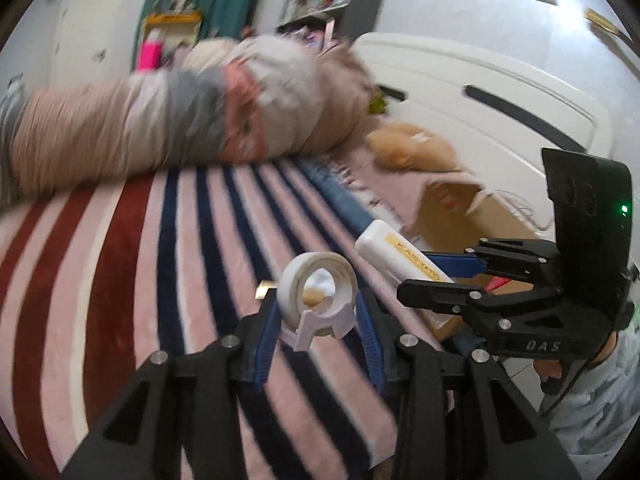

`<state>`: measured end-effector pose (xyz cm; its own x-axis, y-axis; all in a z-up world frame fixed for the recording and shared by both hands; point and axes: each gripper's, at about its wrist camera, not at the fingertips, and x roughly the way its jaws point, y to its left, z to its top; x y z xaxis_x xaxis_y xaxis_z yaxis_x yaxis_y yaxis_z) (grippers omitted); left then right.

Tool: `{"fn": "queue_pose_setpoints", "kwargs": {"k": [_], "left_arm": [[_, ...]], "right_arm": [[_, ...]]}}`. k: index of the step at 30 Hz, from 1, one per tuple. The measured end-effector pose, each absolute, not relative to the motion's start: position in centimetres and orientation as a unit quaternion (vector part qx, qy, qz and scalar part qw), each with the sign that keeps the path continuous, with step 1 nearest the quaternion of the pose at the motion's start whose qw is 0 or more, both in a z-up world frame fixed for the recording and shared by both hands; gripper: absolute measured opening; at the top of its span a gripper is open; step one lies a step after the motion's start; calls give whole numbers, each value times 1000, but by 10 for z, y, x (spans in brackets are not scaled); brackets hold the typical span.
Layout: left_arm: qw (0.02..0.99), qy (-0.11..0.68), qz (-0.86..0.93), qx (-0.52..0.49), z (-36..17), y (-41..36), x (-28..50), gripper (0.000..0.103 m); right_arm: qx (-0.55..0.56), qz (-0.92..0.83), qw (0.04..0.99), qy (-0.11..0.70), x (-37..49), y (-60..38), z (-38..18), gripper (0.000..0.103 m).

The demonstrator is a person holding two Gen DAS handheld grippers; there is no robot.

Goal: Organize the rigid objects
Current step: 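Carry tape roll and tube into the cardboard box and open both tools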

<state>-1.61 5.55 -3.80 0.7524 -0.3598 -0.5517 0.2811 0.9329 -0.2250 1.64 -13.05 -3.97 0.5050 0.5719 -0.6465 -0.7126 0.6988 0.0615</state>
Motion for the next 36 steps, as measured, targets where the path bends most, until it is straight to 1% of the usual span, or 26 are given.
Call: {"fn": "queue_pose_setpoints", "kwargs": {"k": [4, 8, 11, 16, 19, 27, 33, 36], "left_arm": [[932, 288, -215, -37, -1, 18, -7, 35], [927, 284, -246, -2, 20, -29, 8, 35], [915, 293, -277, 13, 29, -67, 24, 35], [898, 321, -298, 40, 30, -123, 48, 35], [886, 340, -311, 49, 29, -148, 63, 35], [859, 399, -298, 117, 12, -201, 105, 35], [850, 421, -276, 155, -6, -220, 128, 35], [851, 422, -269, 159, -10, -221, 132, 38]], "right_arm": [[-100, 343, 885, 299, 14, -172, -11, 31], [-86, 301, 906, 284, 16, -219, 6, 31], [-82, 259, 918, 290, 27, -259, 10, 31], [-102, 195, 914, 342, 69, -308, -12, 32], [-105, 181, 910, 359, 89, -323, -24, 32], [-73, 191, 915, 348, 89, -343, -30, 32], [-64, 202, 914, 345, 82, -347, -31, 32], [-64, 209, 914, 343, 80, -347, -30, 32]]}}
